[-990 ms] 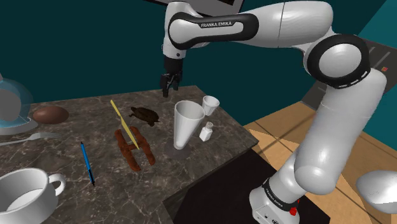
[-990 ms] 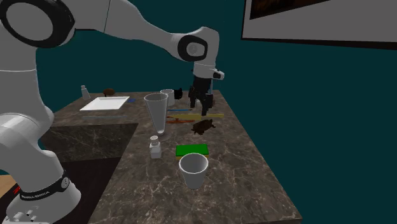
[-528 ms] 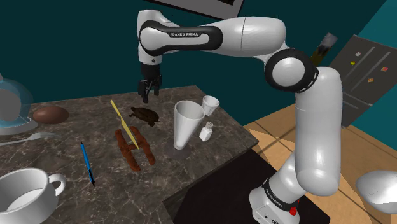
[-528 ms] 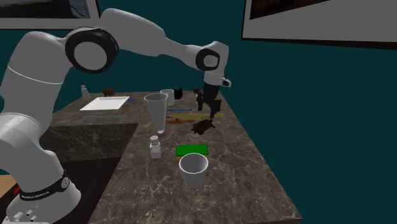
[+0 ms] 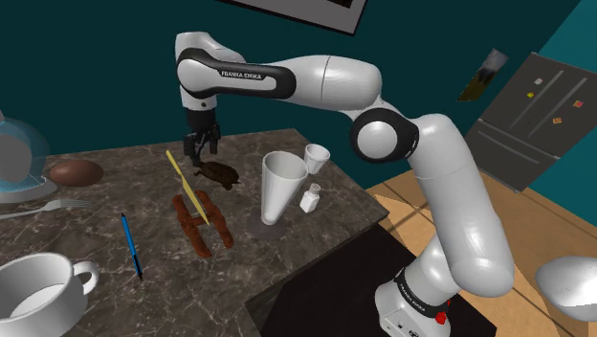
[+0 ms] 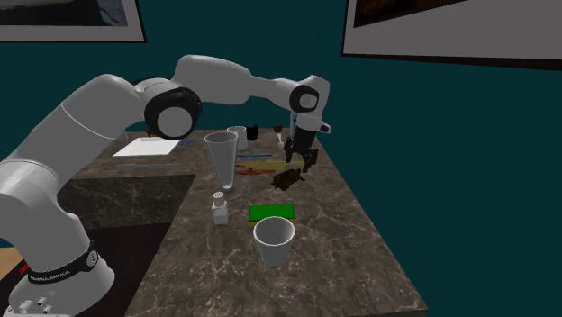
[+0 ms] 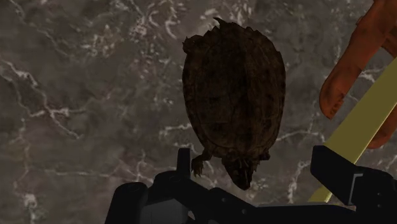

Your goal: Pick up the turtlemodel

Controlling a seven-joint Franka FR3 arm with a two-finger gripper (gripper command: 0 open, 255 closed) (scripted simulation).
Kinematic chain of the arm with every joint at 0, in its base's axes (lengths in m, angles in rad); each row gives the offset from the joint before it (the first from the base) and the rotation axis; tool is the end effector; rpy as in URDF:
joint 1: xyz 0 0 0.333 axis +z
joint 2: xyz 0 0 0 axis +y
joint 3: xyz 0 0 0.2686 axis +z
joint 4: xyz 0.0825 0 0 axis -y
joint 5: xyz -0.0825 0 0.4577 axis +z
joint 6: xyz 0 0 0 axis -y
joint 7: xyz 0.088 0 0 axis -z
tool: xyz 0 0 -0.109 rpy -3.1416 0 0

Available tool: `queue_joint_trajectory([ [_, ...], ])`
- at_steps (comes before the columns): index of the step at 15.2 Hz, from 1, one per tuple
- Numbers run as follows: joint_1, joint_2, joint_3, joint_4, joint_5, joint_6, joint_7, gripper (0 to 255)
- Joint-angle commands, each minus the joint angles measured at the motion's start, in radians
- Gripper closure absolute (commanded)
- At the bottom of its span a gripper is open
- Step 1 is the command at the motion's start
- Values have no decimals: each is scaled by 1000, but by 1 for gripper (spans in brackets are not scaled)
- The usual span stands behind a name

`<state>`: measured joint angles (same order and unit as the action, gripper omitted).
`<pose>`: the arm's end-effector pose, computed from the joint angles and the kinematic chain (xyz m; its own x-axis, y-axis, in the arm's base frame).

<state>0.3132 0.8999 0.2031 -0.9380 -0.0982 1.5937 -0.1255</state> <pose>0.7103 0.3335 0.2746 0.8004 0.5580 -0.2190 0.5525 -0.8285 -0.0917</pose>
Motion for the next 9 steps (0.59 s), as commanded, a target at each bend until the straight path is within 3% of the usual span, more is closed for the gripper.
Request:
queue_joint_trajectory([
  [1,0,13,-1,-4,-1,17,-2,0],
  [6,-2,24,-2,-33,-3,57,-2,0],
  [7,-2,24,-2,-34,-3,57,-2,255],
  [9,-2,23,-2,-36,-3,58,-2,255],
])
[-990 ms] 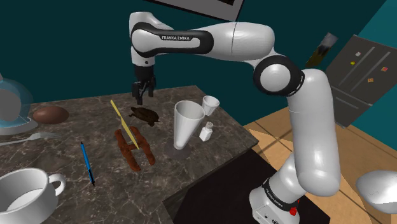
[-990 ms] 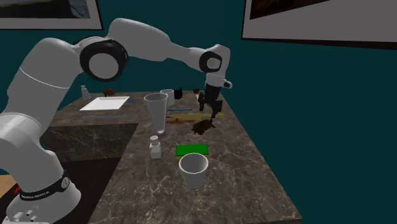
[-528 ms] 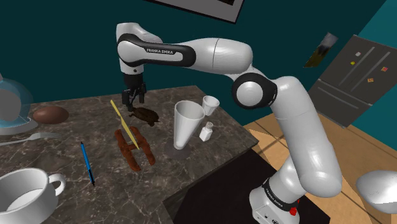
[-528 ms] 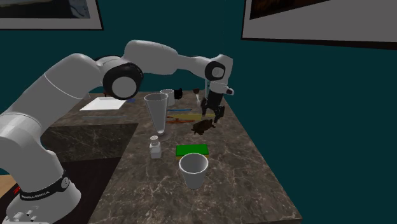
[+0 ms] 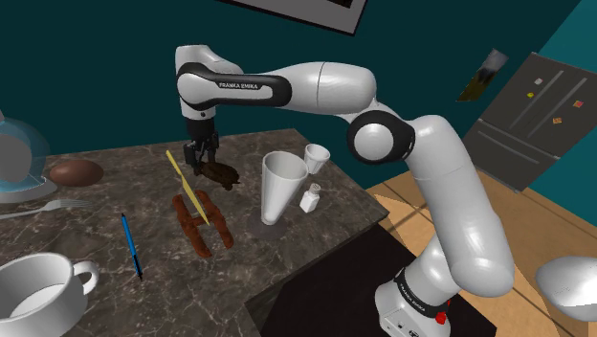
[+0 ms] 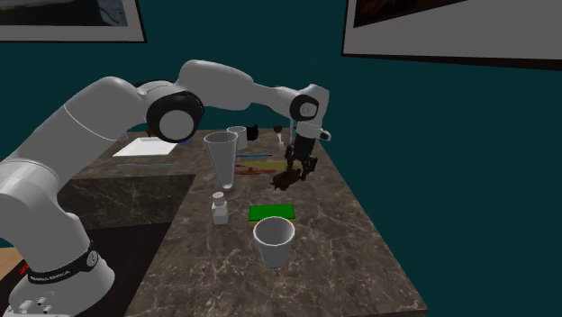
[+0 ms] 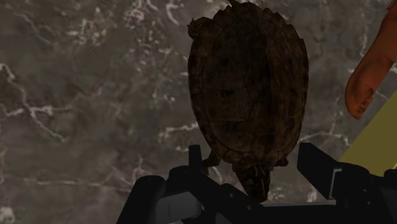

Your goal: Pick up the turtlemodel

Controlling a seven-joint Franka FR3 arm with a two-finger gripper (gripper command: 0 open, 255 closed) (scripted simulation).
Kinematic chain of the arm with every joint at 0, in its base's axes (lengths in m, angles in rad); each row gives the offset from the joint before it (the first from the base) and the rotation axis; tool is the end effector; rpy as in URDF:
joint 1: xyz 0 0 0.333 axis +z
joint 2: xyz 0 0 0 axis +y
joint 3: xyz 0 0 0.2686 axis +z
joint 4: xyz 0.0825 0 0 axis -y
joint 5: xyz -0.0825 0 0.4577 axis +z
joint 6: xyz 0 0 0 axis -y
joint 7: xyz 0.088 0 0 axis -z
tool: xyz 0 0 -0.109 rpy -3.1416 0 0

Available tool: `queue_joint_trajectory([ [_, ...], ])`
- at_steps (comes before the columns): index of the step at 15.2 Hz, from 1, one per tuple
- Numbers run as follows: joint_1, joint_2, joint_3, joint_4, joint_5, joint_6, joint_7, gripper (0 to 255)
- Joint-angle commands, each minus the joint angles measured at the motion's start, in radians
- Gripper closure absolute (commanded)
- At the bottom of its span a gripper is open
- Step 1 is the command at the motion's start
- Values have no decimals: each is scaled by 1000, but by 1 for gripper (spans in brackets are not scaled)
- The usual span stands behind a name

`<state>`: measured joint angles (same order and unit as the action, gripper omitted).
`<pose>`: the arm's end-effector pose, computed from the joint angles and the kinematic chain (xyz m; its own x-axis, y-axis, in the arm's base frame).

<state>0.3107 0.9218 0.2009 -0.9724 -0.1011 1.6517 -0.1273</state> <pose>0.7102 0.3330 0.2431 0.8005 0.5587 -0.2169 0.5531 -0.8281 -0.0917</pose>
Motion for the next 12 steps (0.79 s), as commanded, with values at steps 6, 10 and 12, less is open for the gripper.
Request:
queue_joint_trajectory([
  [6,1,5,0,5,0,-3,0,255],
  [10,2,-7,1,25,1,-34,0,255],
  [12,4,-11,1,46,2,-58,0,255],
])
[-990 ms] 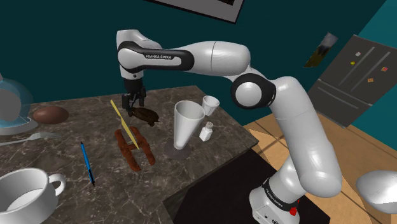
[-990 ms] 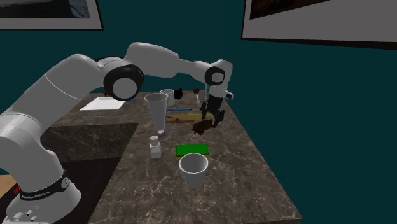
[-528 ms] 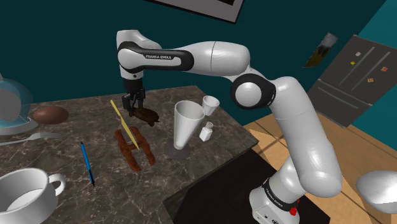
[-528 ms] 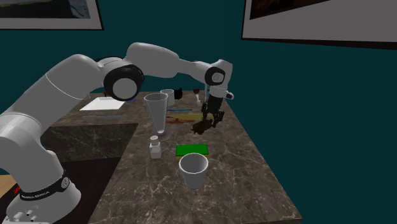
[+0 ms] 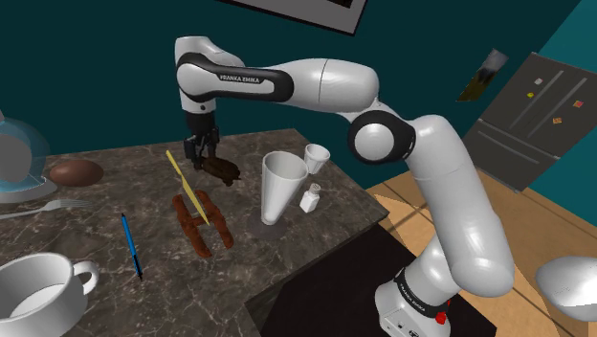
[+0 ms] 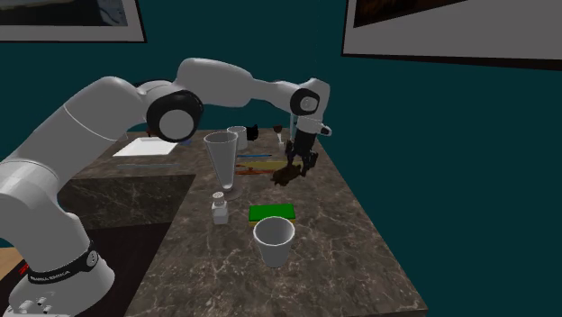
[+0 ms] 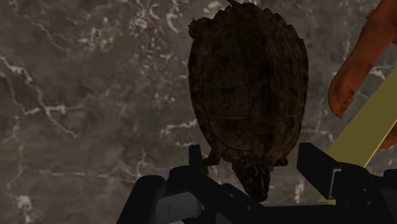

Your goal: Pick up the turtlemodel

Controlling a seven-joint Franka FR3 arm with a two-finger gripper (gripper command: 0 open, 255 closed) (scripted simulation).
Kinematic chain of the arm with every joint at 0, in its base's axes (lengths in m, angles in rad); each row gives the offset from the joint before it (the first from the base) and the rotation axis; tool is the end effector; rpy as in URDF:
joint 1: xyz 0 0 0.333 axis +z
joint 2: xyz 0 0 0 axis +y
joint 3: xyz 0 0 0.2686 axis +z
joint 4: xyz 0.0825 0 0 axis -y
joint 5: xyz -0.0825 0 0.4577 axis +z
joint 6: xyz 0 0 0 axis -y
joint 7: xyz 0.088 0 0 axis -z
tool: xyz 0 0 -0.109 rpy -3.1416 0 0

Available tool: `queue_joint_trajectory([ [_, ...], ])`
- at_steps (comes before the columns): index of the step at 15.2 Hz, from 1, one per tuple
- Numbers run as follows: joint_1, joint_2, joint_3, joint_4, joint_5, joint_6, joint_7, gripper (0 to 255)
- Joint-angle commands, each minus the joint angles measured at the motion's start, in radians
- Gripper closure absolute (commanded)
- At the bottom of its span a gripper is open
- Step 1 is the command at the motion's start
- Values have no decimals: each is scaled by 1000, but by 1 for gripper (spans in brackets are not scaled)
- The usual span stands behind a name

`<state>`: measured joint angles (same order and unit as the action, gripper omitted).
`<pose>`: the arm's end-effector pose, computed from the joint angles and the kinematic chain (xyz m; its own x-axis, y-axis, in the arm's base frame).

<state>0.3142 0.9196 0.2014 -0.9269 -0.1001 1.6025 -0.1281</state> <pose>0.7123 0.3332 0.2654 0.8001 0.5586 -0.2188 0.5531 -0.8281 -0.0918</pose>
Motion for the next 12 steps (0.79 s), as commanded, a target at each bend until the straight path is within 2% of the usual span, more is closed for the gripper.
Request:
queue_joint_trajectory([
  [1,1,-10,1,11,1,-21,1,255],
  [10,14,0,1,153,2,-151,0,255],
  [12,15,1,1,156,2,-154,-1,255],
])
